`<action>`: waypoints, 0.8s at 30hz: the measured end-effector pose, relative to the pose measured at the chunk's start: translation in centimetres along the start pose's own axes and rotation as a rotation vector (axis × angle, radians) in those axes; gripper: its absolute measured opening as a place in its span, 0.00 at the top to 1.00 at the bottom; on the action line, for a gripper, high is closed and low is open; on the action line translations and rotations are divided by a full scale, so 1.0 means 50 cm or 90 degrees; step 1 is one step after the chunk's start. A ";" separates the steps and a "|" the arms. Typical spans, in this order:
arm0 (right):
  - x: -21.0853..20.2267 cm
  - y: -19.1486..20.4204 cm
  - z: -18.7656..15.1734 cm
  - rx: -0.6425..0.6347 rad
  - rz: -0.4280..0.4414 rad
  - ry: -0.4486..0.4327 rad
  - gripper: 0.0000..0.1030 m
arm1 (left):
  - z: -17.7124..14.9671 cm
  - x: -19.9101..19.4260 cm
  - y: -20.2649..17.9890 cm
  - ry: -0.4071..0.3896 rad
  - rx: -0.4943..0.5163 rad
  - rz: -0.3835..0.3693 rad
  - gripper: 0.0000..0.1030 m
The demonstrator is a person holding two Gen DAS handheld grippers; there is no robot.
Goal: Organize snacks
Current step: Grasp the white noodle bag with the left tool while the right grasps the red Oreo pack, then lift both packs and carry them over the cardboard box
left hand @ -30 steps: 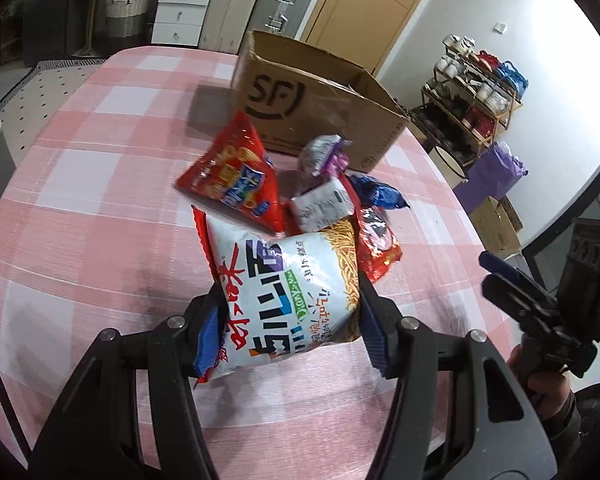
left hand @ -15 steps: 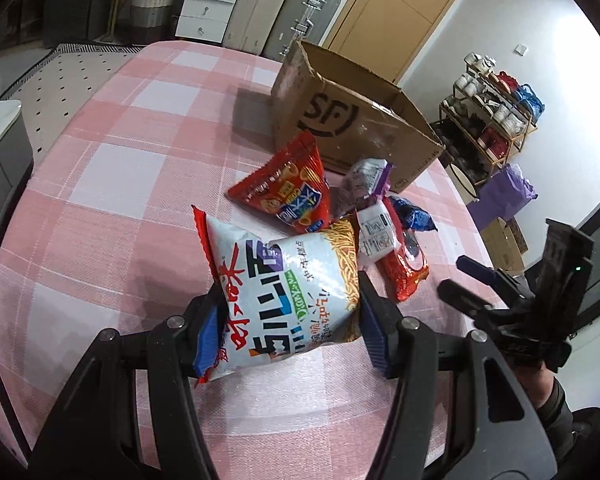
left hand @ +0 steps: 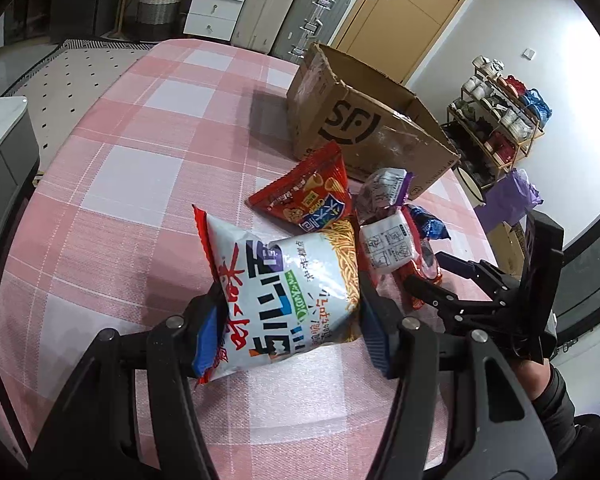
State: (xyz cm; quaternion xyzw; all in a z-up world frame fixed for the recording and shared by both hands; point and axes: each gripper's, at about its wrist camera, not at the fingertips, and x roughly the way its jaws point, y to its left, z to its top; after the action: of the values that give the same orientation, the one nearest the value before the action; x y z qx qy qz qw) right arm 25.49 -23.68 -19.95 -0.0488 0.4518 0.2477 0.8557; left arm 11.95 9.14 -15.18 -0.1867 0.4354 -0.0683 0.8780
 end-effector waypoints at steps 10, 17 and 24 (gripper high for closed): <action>0.011 0.017 -0.001 -0.009 -0.008 0.007 0.40 | 0.000 0.008 0.001 0.004 0.003 0.017 0.45; 0.002 0.004 -0.009 0.006 -0.002 -0.003 0.56 | -0.004 0.002 0.000 0.001 0.001 0.023 0.45; -0.037 -0.013 -0.025 0.033 0.025 -0.030 0.56 | -0.009 -0.015 -0.014 -0.008 0.010 0.030 0.45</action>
State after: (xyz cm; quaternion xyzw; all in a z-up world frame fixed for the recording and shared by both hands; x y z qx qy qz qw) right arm 23.99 -25.32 -19.29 -0.0115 0.4387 0.2538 0.8620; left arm 11.15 8.57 -14.59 -0.1698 0.4336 -0.0502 0.8835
